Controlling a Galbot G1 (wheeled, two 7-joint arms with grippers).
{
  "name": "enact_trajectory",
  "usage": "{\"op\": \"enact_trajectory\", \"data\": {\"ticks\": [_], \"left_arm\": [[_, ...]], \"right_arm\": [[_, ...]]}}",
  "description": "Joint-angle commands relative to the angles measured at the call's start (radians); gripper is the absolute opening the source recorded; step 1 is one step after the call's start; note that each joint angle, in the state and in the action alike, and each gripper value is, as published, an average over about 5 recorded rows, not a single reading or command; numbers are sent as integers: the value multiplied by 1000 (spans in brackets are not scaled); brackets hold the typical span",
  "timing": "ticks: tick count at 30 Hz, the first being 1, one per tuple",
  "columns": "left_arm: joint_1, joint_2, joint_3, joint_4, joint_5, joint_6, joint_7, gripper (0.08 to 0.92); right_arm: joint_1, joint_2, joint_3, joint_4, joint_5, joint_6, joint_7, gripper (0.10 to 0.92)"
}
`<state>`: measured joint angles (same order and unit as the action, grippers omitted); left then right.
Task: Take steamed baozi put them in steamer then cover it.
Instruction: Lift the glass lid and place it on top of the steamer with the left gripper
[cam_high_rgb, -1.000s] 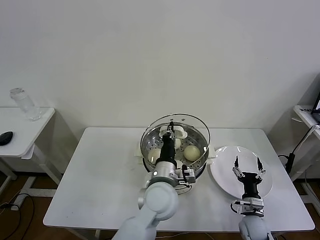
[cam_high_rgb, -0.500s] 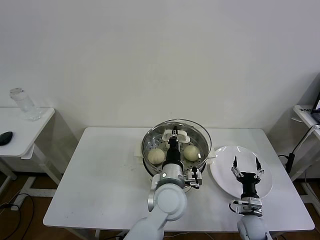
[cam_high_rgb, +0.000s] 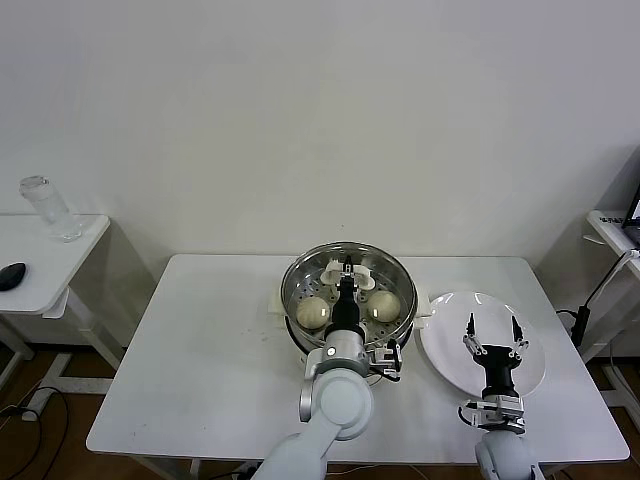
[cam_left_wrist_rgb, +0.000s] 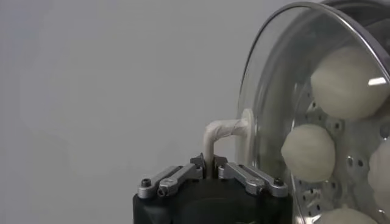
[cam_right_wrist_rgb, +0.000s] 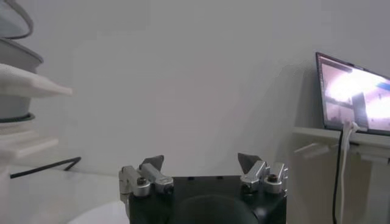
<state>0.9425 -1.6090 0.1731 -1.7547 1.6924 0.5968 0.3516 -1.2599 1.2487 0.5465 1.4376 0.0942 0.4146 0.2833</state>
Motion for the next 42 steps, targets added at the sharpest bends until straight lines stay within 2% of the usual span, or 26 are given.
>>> {"op": "enact_trajectory", "data": {"ticks": [1,42], "left_arm": [[-3,-49,0,21,32,-9,-10,186],[6,-49,-12,65,38,-18,-45,186]], "right_arm": [[3,0,1,0,-3,2,1,823],[12,7,-2,-16,-24,10,-3,823]]}}
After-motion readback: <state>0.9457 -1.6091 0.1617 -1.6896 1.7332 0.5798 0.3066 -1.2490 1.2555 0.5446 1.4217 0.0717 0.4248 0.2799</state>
